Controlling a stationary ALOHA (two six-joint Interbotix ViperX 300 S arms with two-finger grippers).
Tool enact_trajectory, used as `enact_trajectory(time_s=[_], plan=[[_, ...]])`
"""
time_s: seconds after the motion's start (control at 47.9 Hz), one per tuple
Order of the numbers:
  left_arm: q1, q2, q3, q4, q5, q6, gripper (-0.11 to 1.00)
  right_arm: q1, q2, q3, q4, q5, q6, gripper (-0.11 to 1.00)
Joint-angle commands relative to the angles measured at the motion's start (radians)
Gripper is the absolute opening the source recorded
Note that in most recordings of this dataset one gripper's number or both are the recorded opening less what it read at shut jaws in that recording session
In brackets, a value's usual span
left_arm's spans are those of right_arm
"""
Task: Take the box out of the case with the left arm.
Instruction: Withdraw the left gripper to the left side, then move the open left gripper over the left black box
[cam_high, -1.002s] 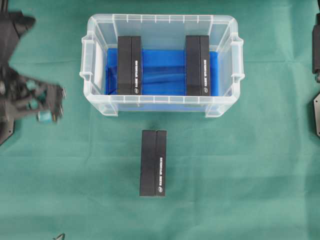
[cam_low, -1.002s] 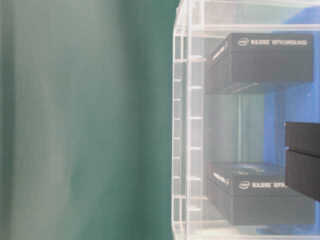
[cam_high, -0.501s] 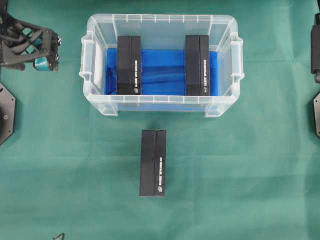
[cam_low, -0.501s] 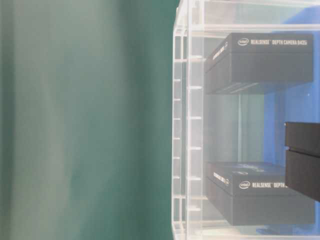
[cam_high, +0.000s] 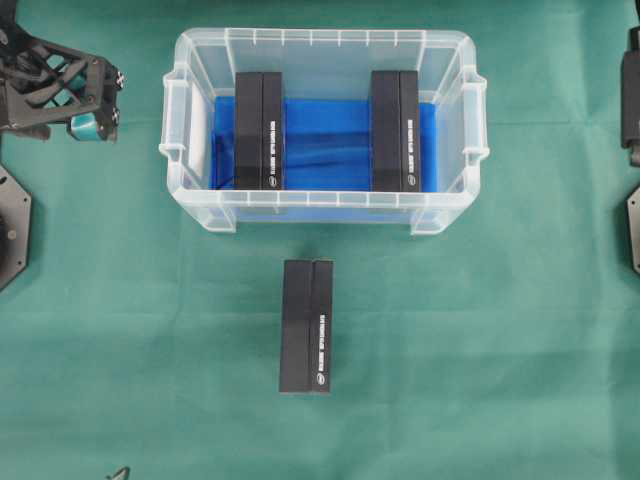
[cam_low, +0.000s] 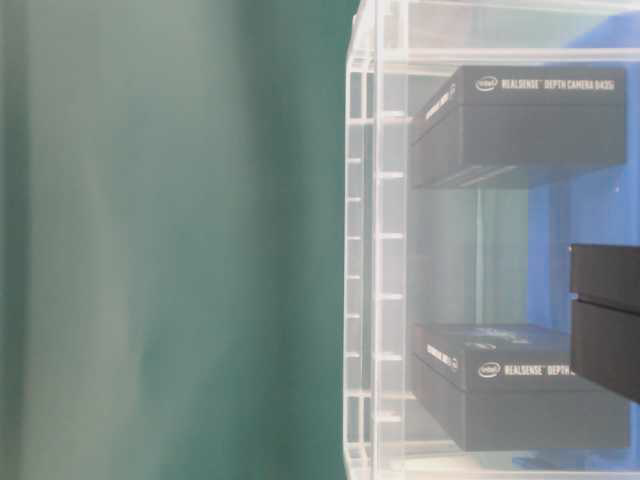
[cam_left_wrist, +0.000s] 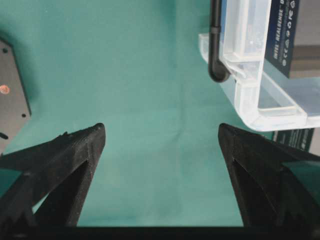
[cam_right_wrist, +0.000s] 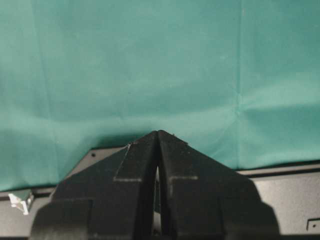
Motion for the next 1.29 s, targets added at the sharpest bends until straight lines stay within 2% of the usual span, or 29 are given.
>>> enact_trajectory(time_s=[0.0,0.209,0.334,0.73,0.939,1.106,1.273], plan=[[0.003,-0.003,-0.014,0.0,-0.002,0.002,0.96,-0.002,-0.002,-0.009,-0.002,-0.005,0.002,0.01],[-0.003,0.012,-0.028,-0.003,-0.012,-0.005,0.96,-0.002,-0.002,-0.009,0.0,-0.005,0.002,0.01],[-0.018,0.066,-0.077,-0.003,-0.025,-0.008,0.96,-0.002,-0.002,-0.009,0.0,-0.005,0.002,0.01],[-0.04,0.344,-0.37,-0.003,-0.035,-0.003,0.96,-0.002,-0.002,-0.009,0.0,-0.026,0.002,0.01],[-0.04,0.445,-0.486,-0.003,-0.029,-0.002,0.96,-0.002,-0.002,-0.009,-0.002,-0.028,0.002,0.01],[-0.044,0.489,-0.523,-0.003,-0.029,0.006,0.96,-0.002,-0.002,-0.009,0.0,-0.028,0.002,0.01],[-0.044,0.497,-0.514,-0.002,-0.029,0.032,0.96,0.0,-0.002,-0.009,0.0,-0.028,0.002,0.01]])
